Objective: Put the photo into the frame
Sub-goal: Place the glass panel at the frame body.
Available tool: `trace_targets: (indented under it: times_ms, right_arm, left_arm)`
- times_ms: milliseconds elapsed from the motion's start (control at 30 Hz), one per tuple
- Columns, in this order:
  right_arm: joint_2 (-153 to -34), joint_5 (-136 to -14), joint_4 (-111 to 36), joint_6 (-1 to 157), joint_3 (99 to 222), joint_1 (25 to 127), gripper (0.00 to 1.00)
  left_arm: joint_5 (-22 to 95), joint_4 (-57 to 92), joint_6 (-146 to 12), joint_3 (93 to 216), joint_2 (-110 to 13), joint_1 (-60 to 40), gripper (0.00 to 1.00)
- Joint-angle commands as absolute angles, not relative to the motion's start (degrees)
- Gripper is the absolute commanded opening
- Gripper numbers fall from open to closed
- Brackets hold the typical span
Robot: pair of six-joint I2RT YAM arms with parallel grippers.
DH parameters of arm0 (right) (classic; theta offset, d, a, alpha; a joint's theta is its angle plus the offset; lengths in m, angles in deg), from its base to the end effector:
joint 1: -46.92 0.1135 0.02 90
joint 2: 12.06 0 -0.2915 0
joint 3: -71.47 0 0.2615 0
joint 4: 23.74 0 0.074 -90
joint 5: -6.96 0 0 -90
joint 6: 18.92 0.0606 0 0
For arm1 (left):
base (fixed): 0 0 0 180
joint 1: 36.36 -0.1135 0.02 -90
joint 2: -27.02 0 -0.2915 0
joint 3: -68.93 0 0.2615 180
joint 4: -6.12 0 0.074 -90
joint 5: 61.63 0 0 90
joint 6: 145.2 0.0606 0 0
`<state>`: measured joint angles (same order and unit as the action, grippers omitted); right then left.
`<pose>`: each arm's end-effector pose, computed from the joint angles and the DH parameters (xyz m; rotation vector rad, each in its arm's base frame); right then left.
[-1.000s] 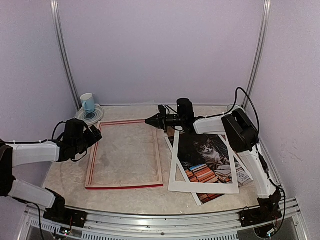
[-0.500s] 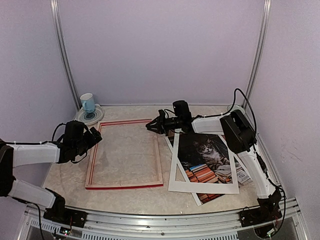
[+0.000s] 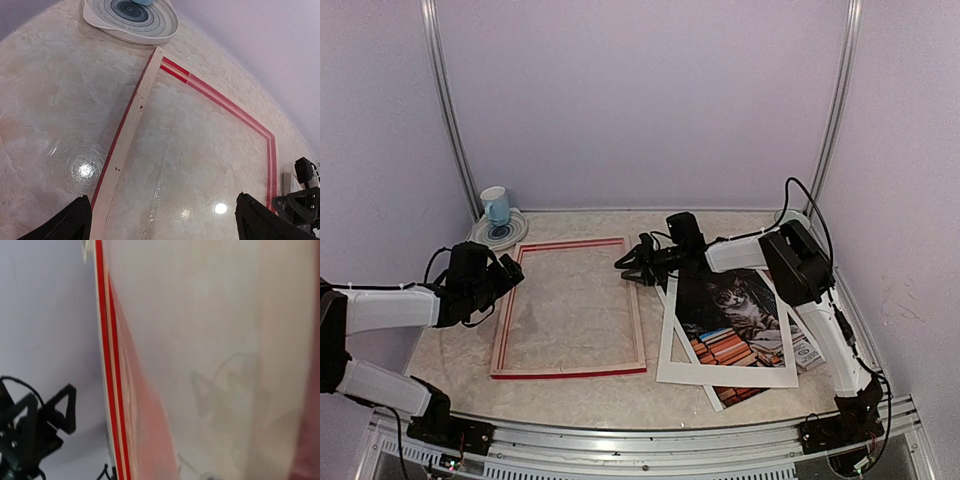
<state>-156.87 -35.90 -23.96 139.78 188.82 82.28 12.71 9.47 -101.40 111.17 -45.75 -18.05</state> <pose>0.4573 0.3790 0.1074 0.0830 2.5118 1.8106 0.2603 -0.0689 0.1853 -0.6722 2.0521 -0.3622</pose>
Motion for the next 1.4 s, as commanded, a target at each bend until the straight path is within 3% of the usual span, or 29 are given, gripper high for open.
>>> trace_targets:
  times_ms: [0,167,600,733,1367]
  right_arm:
    - [-151.8,-33.4,-23.7,137.2,185.5,82.7,0.41]
    - [-150.3,-31.2,-20.7,137.5,181.8,82.3,0.37]
    - [-149.0,-26.6,-14.6,141.8,181.4,80.9,0.05]
    - [-148.3,-25.4,-11.0,144.9,181.8,80.9,0.00]
    - [-151.8,-24.3,-2.2,155.0,192.1,85.6,0.00]
  left_arm:
    - [12.9,8.1,-101.6,110.6,-45.4,-18.5,0.99]
    - [13.2,7.7,-101.8,110.6,-45.8,-18.5,0.99]
    - [13.1,7.9,-102.3,110.6,-45.2,-18.5,0.99]
    - [13.2,8.2,-102.3,111.0,-44.5,-18.5,0.99]
    - [8.1,14.2,-102.9,113.2,-34.9,-18.8,0.99]
